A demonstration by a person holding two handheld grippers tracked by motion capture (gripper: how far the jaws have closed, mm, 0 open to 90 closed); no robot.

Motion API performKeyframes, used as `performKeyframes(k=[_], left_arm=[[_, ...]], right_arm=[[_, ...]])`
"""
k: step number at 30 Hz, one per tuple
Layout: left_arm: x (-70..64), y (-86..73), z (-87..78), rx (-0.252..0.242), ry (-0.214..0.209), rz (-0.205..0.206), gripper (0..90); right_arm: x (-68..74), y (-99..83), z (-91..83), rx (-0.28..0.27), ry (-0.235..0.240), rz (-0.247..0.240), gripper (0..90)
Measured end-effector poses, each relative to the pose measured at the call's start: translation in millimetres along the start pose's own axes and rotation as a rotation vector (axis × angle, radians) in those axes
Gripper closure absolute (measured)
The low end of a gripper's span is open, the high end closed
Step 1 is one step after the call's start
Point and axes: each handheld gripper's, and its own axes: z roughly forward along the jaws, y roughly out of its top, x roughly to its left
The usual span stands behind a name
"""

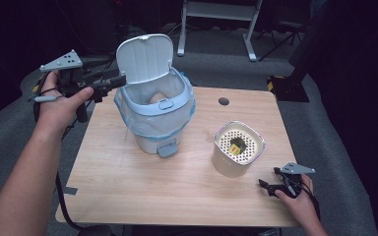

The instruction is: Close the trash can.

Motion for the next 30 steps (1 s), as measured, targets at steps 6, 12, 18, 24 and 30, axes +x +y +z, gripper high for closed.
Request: performKeyframes(k=[6, 12, 18, 24, 30], left_arm=[[18.6, 6.7, 1.2, -0.002, 0.038, -0.003, 51.0], [39.3, 13.6, 4.9, -0.017, 0.059, -0.022, 50.3], [49.1, 19.7, 19.7, -0.015, 0.087, -0.022, 48.5], [50.1, 24.7, 33.6, -0.021, 0.056, -0.020, 48.4], [50.7, 28.2, 38.6, -0.038, 0.032, -0.025, 47.2]], right_arm=[[-0.1, 0.0, 0.0, 0.000, 0.000, -0.001, 13.9], [-0.1, 0.0, 0.0, 0.000, 0.000, -0.001, 13.9], [0.0, 0.0, 0.0, 0.000, 0.000, -0.001, 13.9], [0.0, 0.0, 0.0, 0.000, 0.000, 0.000, 13.9], [0.0, 0.0, 0.1, -0.001, -0.001, -0.001, 13.9]])
